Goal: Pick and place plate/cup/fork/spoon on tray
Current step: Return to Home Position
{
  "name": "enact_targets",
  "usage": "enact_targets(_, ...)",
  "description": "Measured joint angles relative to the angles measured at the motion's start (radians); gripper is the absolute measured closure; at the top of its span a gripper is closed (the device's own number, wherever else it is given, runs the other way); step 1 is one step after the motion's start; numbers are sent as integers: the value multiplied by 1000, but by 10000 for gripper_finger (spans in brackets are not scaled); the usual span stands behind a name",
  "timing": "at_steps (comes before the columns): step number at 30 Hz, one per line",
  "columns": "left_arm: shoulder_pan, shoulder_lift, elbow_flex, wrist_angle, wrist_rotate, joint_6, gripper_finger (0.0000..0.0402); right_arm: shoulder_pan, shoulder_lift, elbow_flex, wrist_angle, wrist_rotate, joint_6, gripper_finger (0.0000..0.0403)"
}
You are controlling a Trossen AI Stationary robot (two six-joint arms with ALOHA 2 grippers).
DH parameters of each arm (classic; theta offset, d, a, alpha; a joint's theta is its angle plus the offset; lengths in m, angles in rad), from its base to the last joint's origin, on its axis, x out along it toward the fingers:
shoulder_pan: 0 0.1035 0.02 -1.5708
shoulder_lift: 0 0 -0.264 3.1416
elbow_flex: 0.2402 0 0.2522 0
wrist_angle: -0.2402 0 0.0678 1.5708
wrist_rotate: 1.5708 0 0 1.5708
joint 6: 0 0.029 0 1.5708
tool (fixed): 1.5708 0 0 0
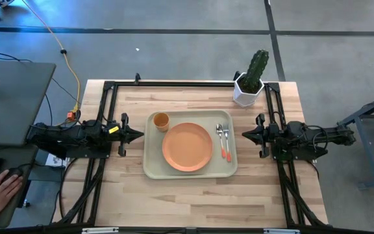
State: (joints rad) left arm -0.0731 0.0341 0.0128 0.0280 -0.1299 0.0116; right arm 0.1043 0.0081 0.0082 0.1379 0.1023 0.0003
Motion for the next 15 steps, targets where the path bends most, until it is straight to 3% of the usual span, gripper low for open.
enact_targets(15, 0, 0, 0, 0, 0, 0, 398, 0, 0, 0, 0, 0, 0, 402)
